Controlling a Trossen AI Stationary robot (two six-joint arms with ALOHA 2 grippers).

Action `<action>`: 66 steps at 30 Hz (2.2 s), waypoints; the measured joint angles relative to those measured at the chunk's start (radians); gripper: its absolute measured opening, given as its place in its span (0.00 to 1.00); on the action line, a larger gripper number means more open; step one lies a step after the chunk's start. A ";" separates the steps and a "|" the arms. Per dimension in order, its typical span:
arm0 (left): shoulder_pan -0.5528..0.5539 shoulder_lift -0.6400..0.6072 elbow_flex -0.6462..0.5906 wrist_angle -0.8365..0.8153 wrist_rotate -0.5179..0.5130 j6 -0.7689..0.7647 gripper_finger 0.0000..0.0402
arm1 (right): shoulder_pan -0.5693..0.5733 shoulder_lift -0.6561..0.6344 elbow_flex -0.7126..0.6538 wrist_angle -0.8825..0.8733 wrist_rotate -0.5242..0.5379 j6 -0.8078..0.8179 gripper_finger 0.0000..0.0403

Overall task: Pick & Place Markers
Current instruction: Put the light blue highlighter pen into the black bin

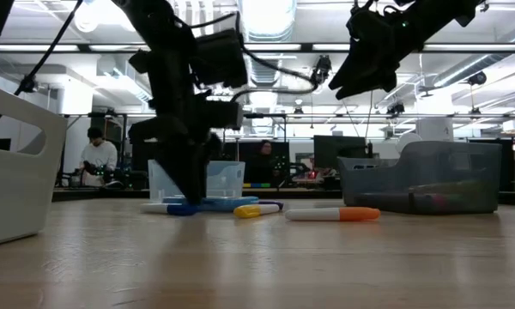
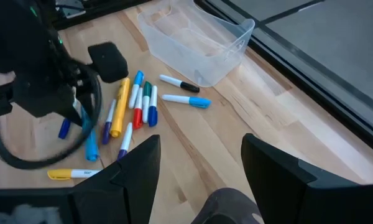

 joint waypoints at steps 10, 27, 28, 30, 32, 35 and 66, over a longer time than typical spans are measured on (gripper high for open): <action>0.000 0.003 -0.001 0.014 0.003 -0.007 0.25 | 0.000 0.000 0.000 0.003 0.000 -0.002 0.53; 0.001 -0.129 0.096 -0.017 -0.075 0.012 0.13 | 0.000 0.000 -0.025 -0.047 -0.159 -0.010 0.53; 0.001 -0.151 0.099 -0.005 -0.077 0.012 0.13 | 0.000 0.000 -0.030 -0.043 -0.178 -0.010 0.53; 0.002 -0.189 0.106 0.024 -0.080 0.008 0.13 | 0.000 0.000 -0.042 -0.016 -0.206 -0.014 0.53; 0.002 -0.222 0.115 0.069 -0.080 -0.002 0.13 | 0.000 0.000 -0.057 0.034 -0.214 -0.030 0.53; 0.001 -0.252 0.121 0.121 -0.079 -0.026 0.13 | 0.000 0.000 -0.076 0.094 -0.261 -0.059 0.53; 0.004 -0.260 0.114 0.560 -0.051 -0.114 0.14 | 0.058 0.000 -0.147 0.651 -0.359 -0.181 0.54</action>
